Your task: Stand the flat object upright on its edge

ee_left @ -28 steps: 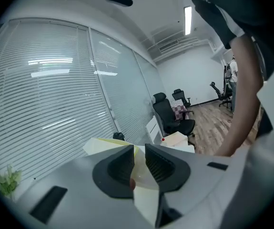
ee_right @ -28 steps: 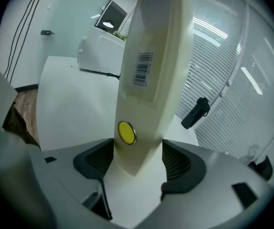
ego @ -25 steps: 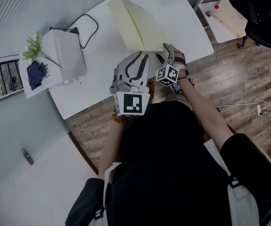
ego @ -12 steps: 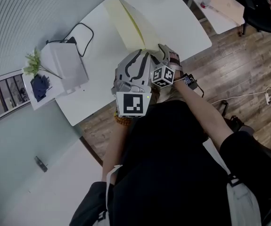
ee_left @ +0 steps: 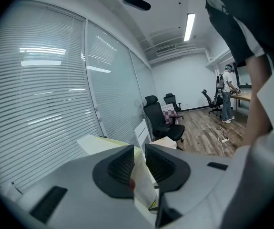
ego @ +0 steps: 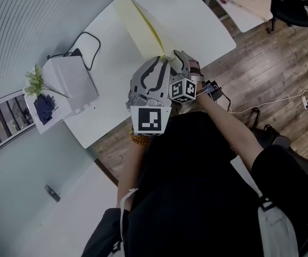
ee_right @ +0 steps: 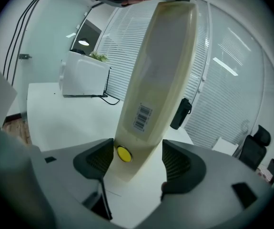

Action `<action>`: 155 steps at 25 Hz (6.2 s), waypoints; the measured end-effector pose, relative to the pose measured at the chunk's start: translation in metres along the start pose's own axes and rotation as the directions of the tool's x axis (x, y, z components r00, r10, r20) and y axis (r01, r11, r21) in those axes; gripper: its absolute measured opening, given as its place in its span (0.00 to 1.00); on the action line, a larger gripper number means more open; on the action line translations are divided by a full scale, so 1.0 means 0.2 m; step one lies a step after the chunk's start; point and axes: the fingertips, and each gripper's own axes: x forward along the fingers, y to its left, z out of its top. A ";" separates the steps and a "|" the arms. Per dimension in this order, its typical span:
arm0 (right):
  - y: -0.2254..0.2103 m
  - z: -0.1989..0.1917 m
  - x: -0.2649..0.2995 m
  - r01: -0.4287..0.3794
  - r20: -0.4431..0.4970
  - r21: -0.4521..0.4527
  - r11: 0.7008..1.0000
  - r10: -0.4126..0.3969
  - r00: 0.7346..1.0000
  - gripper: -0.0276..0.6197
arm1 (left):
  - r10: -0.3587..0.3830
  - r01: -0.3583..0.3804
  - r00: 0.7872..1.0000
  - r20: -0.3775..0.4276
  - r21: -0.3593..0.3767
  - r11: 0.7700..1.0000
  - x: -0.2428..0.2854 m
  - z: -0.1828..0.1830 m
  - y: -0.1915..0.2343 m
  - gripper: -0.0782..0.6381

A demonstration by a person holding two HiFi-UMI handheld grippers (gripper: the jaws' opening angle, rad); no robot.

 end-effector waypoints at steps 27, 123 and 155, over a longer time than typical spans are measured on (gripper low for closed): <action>-0.32 0.61 -0.52 -0.009 0.222 0.068 0.998 -0.006 0.975 0.52 | -0.046 0.057 0.996 0.078 -0.147 0.987 -0.06 0.05 0.03 0.29; 0.08 1.39 -0.28 -0.615 0.335 -0.369 0.697 0.717 0.612 0.35 | 0.062 -0.048 0.994 0.095 -0.139 0.989 -0.51 -0.42 0.68 0.34; 0.25 1.35 -0.09 -0.623 0.315 -0.309 0.719 0.696 0.646 0.34 | 0.017 0.001 0.996 0.089 -0.192 0.981 -0.52 -0.66 0.78 0.34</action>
